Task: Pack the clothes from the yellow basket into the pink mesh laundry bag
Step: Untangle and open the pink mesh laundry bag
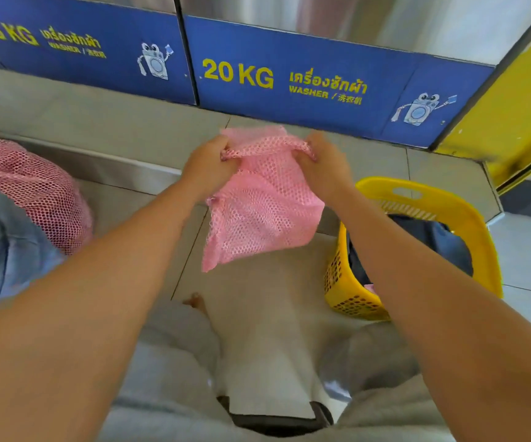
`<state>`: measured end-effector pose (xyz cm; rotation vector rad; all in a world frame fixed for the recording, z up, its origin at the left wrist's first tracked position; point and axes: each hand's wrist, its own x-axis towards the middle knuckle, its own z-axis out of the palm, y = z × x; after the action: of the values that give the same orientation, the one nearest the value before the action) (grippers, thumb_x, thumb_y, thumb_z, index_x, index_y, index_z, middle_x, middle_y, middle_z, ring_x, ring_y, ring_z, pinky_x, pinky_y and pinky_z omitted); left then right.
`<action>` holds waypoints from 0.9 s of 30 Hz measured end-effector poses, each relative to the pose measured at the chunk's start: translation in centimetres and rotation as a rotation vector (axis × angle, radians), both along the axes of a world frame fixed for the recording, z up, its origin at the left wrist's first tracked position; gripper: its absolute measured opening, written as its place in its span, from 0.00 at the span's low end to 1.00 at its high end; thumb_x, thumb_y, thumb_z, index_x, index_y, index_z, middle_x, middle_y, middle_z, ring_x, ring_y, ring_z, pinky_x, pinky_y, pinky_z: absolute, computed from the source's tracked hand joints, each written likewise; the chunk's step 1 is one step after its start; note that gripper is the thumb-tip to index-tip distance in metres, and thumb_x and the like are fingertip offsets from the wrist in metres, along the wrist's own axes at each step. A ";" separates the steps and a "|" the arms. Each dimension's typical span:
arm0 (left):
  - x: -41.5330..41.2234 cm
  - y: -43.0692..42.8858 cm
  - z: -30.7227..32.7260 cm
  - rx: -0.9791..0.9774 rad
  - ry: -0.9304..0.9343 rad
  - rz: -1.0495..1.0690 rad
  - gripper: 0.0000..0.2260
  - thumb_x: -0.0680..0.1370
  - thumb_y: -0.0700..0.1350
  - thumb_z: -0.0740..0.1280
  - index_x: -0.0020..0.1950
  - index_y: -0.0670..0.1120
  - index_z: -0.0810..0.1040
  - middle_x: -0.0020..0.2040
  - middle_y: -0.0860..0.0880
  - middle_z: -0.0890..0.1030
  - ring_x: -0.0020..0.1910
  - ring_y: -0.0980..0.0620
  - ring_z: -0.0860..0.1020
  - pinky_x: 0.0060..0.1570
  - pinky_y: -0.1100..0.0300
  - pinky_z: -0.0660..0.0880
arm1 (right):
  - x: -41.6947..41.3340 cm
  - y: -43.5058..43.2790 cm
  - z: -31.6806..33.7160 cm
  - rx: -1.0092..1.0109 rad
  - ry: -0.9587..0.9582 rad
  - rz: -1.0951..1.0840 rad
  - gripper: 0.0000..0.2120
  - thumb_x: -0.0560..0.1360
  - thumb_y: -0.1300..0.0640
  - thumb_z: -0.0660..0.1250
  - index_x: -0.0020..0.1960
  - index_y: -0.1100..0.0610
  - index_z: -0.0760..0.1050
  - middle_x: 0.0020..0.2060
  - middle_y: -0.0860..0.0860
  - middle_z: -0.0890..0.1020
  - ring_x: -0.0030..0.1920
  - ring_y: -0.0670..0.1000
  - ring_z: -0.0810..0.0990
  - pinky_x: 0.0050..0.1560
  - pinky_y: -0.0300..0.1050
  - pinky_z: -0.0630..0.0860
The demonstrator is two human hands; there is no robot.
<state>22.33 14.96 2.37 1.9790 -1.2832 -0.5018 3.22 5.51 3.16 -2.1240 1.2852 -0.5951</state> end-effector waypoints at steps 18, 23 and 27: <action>-2.9 -1.2 -12.5 0.523 0.574 0.030 0.09 0.79 0.37 0.67 0.59 0.42 0.80 0.54 0.42 0.84 0.52 0.44 0.82 0.51 0.52 0.78 | 0.2 3.9 -13.7 0.432 0.089 0.161 0.06 0.77 0.49 0.62 0.42 0.47 0.73 0.41 0.46 0.83 0.44 0.50 0.83 0.45 0.47 0.76; -2.8 -1.4 -13.1 0.531 0.581 0.062 0.05 0.78 0.37 0.68 0.49 0.46 0.80 0.46 0.45 0.82 0.45 0.48 0.80 0.46 0.56 0.75 | -0.3 4.6 -14.2 0.387 0.174 0.238 0.14 0.69 0.37 0.67 0.44 0.45 0.70 0.41 0.40 0.80 0.41 0.41 0.79 0.37 0.39 0.70; -2.9 -1.5 -13.1 0.542 0.566 0.079 0.06 0.78 0.37 0.68 0.45 0.48 0.80 0.45 0.46 0.83 0.43 0.48 0.81 0.42 0.60 0.76 | -0.6 4.7 -14.7 0.197 0.292 0.352 0.10 0.76 0.45 0.65 0.50 0.50 0.68 0.46 0.49 0.83 0.44 0.56 0.82 0.41 0.45 0.73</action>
<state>19.45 13.44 -10.72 2.0667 -0.7534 -1.3690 2.62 10.23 -11.50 -2.2504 1.0262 -0.0104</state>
